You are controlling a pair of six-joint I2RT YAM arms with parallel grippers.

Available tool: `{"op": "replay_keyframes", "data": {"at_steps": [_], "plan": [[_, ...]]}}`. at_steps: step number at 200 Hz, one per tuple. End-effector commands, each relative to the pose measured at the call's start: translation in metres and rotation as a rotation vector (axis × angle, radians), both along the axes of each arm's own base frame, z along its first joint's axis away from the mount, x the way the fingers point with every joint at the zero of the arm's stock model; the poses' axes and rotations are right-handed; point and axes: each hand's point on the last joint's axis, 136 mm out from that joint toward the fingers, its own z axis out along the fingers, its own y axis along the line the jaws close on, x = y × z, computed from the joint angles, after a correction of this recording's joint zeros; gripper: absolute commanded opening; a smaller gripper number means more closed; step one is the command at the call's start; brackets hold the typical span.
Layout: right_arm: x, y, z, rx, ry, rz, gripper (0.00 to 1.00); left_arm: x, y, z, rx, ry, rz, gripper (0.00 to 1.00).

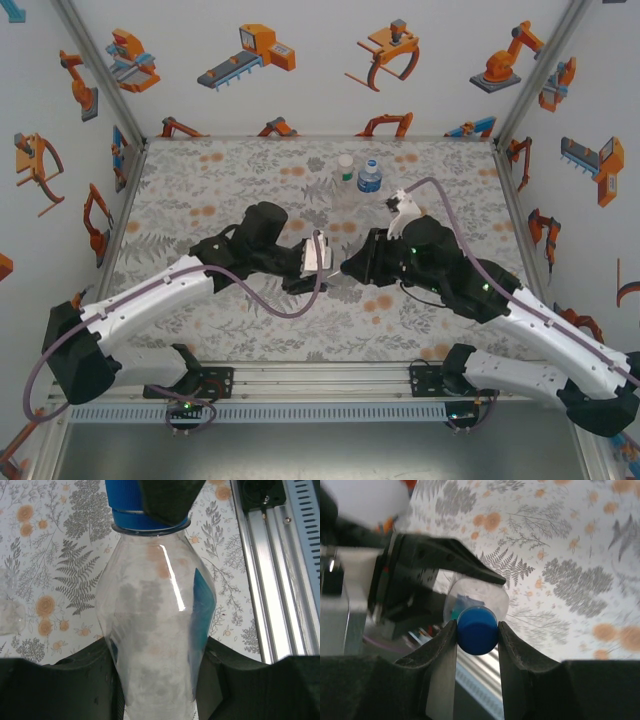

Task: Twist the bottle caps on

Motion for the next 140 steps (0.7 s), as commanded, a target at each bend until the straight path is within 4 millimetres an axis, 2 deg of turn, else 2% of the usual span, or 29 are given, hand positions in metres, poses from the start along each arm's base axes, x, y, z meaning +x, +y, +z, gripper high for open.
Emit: {"op": "replay_keyframes", "data": {"at_steps": [1,16,37,56,70,88,102,115,140], "plan": [[0.028,-0.016,0.003,0.242,0.185,-0.353,0.00,-0.005,-0.009,0.016,-0.061,-0.034,-0.043,0.00],[0.031,-0.010,0.007,0.288,0.190,-0.351,0.00,-0.005,-0.008,0.014,-0.058,-0.029,-0.041,0.00],[0.033,0.002,0.015,0.257,0.141,-0.281,0.00,-0.005,-0.007,0.014,-0.056,-0.023,-0.034,0.00],[0.028,0.015,0.035,0.196,-0.004,-0.136,0.20,-0.006,-0.006,0.013,-0.053,-0.019,-0.034,0.00],[0.024,0.018,0.051,0.139,-0.144,-0.039,0.31,-0.007,-0.005,0.013,-0.048,-0.016,-0.032,0.00],[0.012,0.018,0.066,0.034,-0.345,0.104,0.41,-0.008,-0.003,0.012,-0.046,-0.013,-0.034,0.00],[0.001,0.017,0.074,-0.049,-0.500,0.211,0.44,-0.010,-0.001,0.013,-0.038,-0.011,-0.036,0.00],[-0.011,0.016,0.077,-0.129,-0.643,0.318,0.48,-0.012,0.001,0.013,-0.034,-0.012,-0.040,0.00],[-0.037,0.021,0.074,-0.261,-0.849,0.558,0.49,-0.021,0.005,0.015,-0.028,-0.006,-0.079,0.00]]}}
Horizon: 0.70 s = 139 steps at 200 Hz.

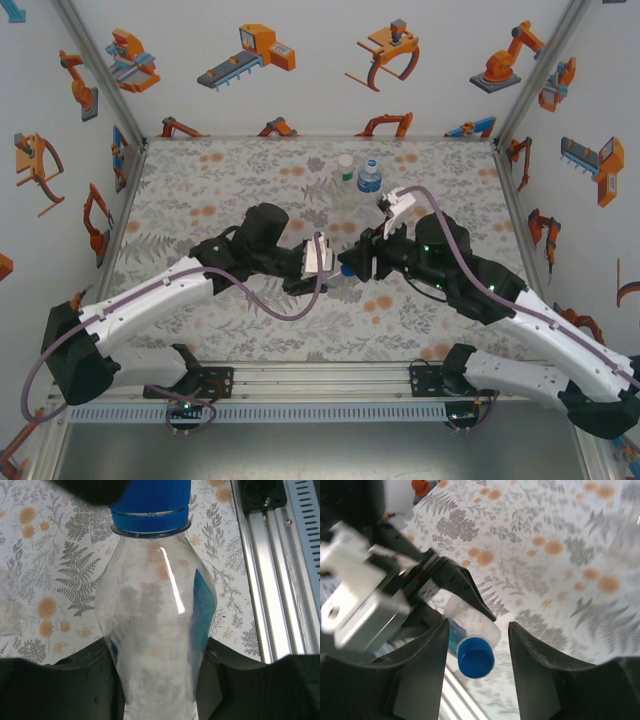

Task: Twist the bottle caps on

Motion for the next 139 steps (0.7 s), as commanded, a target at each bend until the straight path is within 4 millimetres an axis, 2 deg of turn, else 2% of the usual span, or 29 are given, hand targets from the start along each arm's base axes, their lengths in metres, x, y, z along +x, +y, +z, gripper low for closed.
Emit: {"op": "replay_keyframes", "data": {"at_steps": [1,30,49,86,139], "plan": [[-0.031,0.006,0.024,-0.150,-0.365,0.273,0.49,-0.017,0.006,0.012,-0.022,0.000,-0.077,0.00],[-0.068,0.011,0.008,-0.281,-0.464,0.569,0.49,-0.031,0.010,0.018,-0.030,0.025,-0.138,0.00],[-0.081,0.013,0.005,-0.287,-0.479,0.660,0.49,-0.035,0.011,0.019,-0.039,0.034,-0.154,0.00],[-0.089,0.017,-0.008,-0.274,-0.456,0.724,0.49,-0.038,0.013,0.021,-0.040,0.039,-0.157,0.00],[-0.084,0.019,-0.020,-0.290,-0.443,0.709,0.46,-0.041,0.015,0.022,-0.039,0.044,-0.166,0.00]]}}
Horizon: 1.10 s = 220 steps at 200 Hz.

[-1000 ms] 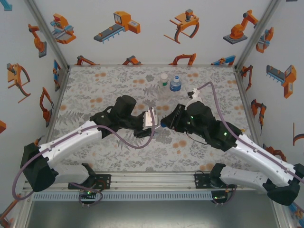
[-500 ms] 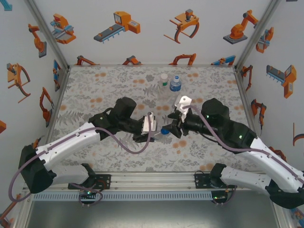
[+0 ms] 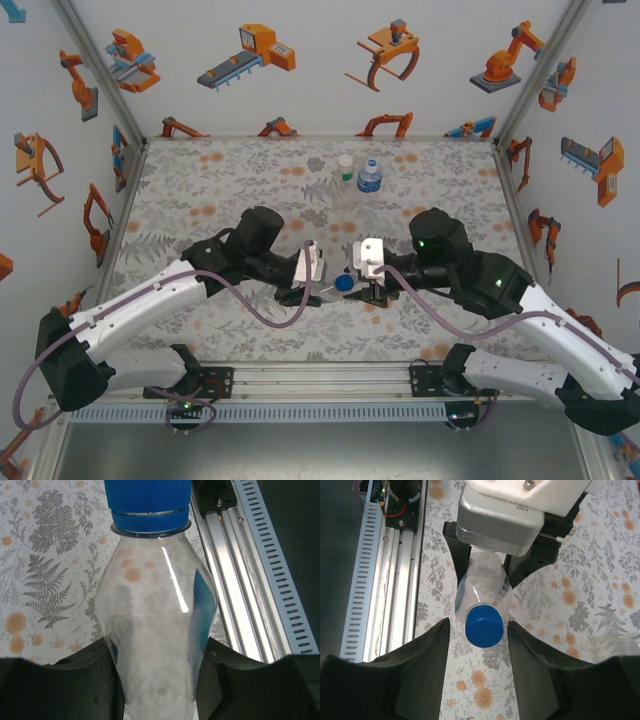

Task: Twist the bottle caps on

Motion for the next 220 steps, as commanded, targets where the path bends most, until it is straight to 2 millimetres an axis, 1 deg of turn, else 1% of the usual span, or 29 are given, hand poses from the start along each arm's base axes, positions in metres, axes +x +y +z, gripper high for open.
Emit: {"op": "replay_keyframes", "data": {"at_steps": [1,19,58,66,82,91,100,124,136,149,179,193,206,220], "plan": [[-0.002,0.001,-0.002,0.006,-0.021,0.022,0.46,-0.009,0.002,0.019,-0.047,-0.019,-0.047,0.00],[0.003,0.002,-0.007,-0.002,-0.028,0.004,0.44,-0.010,0.001,0.020,-0.052,-0.020,-0.053,0.00],[0.005,0.005,-0.007,0.006,-0.019,-0.005,0.35,-0.009,0.000,0.019,-0.050,-0.015,-0.050,0.00],[0.006,0.005,-0.007,0.008,-0.013,-0.012,0.31,-0.009,0.000,0.019,-0.049,-0.014,-0.047,0.00],[0.009,0.005,-0.007,0.017,0.013,-0.041,0.19,-0.008,0.000,0.018,-0.050,-0.018,-0.044,0.00],[0.012,0.005,-0.007,0.027,0.040,-0.073,0.10,-0.007,-0.001,0.016,-0.048,-0.015,-0.042,0.00],[0.021,0.005,-0.006,0.041,0.081,-0.147,0.00,-0.006,-0.002,0.015,-0.044,-0.015,-0.036,0.00],[0.056,-0.002,-0.005,0.131,0.264,-0.442,0.00,0.002,-0.005,0.012,-0.039,-0.021,-0.005,0.00],[0.072,-0.007,-0.004,0.213,0.377,-0.584,0.00,0.007,-0.008,0.009,-0.035,-0.025,0.018,0.00],[0.086,-0.013,-0.004,0.319,0.537,-0.730,0.00,0.015,-0.011,0.007,-0.032,-0.033,0.053,0.00],[0.104,-0.021,-0.013,0.461,0.816,-0.936,0.00,0.029,-0.015,-0.001,-0.009,-0.051,0.111,0.00],[0.111,-0.024,-0.018,0.501,0.900,-1.011,0.00,0.035,-0.016,-0.003,-0.005,-0.059,0.135,0.02],[0.114,-0.022,-0.019,0.518,0.940,-1.026,0.00,0.039,-0.017,-0.004,0.001,-0.067,0.152,0.06],[0.114,-0.018,-0.019,0.504,0.946,-1.020,0.00,0.043,-0.016,-0.005,0.005,-0.074,0.177,0.15]]}}
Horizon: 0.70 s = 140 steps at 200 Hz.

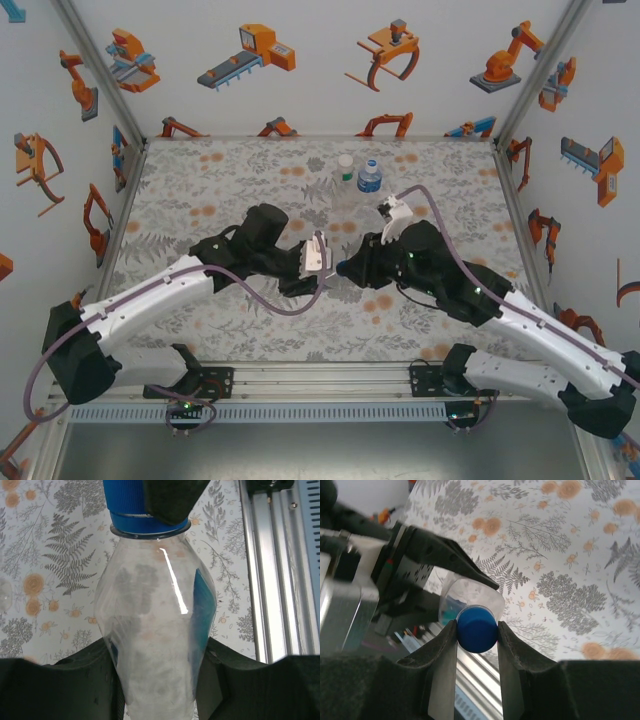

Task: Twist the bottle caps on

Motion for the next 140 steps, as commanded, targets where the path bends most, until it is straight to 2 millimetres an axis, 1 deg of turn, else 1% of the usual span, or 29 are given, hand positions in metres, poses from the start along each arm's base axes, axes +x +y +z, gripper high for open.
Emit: {"op": "replay_keyframes", "data": {"at_steps": [1,20,32,38,41,47,52,87,103,140], "plan": [[0.022,0.004,0.021,0.188,0.080,-0.166,0.00,0.004,-0.012,0.015,-0.067,-0.045,0.001,0.16],[0.024,0.005,0.022,0.153,0.061,-0.153,0.00,0.008,-0.010,0.014,-0.062,-0.052,0.028,0.29],[0.025,0.005,0.022,0.136,0.041,-0.153,0.00,0.011,-0.009,0.015,-0.063,-0.052,0.051,0.42],[0.026,0.004,0.022,0.129,0.034,-0.156,0.00,0.012,-0.009,0.015,-0.063,-0.054,0.058,0.65],[0.027,0.003,0.022,0.125,0.029,-0.161,0.00,0.012,-0.008,0.015,-0.063,-0.055,0.061,0.74],[0.029,0.002,0.022,0.112,0.019,-0.168,0.00,0.011,-0.007,0.015,-0.059,-0.055,0.064,1.00],[0.030,0.000,0.021,0.101,0.011,-0.174,0.00,0.011,-0.005,0.014,-0.053,-0.054,0.068,0.97],[0.046,-0.004,0.017,-0.030,-0.019,-0.181,0.00,0.010,0.009,0.011,-0.035,-0.062,0.118,0.97],[0.058,-0.007,0.011,-0.111,-0.025,-0.183,0.00,0.010,0.016,0.012,-0.036,-0.069,0.146,0.97],[0.094,-0.015,-0.006,-0.271,-0.017,-0.186,0.00,0.015,0.032,0.013,-0.029,-0.082,0.231,0.97]]}}
